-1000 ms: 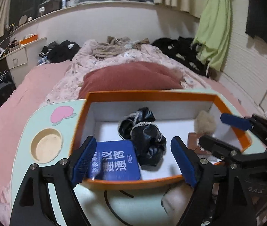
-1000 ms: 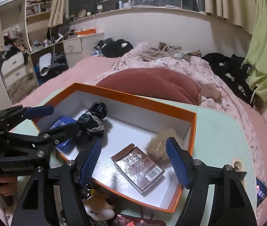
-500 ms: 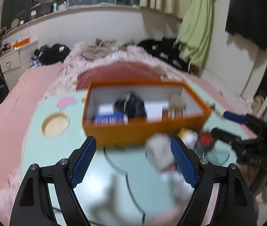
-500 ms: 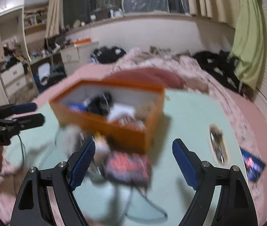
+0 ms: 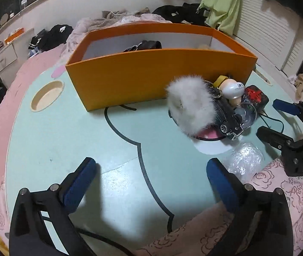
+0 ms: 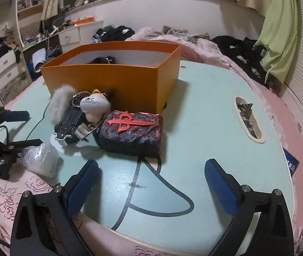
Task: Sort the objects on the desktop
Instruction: 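Grasp the clear plastic bag on the table with the left gripper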
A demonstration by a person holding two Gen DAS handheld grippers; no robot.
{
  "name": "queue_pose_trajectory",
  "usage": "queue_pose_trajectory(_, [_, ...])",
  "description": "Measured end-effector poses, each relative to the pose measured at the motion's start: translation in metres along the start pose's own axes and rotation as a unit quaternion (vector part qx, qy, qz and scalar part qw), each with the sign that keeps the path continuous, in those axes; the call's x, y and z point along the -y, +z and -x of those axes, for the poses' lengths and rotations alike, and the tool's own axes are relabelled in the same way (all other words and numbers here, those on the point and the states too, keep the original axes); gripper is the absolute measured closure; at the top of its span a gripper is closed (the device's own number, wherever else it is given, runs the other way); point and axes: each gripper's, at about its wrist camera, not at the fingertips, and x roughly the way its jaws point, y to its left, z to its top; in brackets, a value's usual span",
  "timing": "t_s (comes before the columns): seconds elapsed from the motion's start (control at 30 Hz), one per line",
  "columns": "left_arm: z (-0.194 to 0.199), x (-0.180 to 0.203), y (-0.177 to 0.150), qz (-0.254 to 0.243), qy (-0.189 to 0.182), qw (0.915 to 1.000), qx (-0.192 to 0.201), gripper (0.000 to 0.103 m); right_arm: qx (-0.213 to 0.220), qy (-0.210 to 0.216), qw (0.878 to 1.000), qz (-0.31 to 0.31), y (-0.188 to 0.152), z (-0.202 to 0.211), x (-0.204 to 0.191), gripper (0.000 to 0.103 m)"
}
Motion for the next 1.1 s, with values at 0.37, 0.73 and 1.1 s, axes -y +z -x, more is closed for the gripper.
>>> queue_pose_trajectory(0.37, [0.001, 0.0, -0.004, 0.001, 0.0, 1.0, 0.003, 0.0, 0.002, 0.002, 1.0, 0.0, 0.0, 0.0, -0.001, 0.0])
queue_pose_trajectory(0.73, [0.04, -0.009, -0.004, 0.016, -0.053, 0.9946, 0.088, 0.0, 0.003, 0.003, 1.0, 0.0, 0.001, 0.001, -0.002, 0.0])
queue_pose_trajectory(1.1, [0.028, 0.051, -0.005, -0.133, -0.111, 0.9849, 0.011, 0.049, 0.004, 0.003, 1.0, -0.001, 0.001, 0.001, -0.002, 0.0])
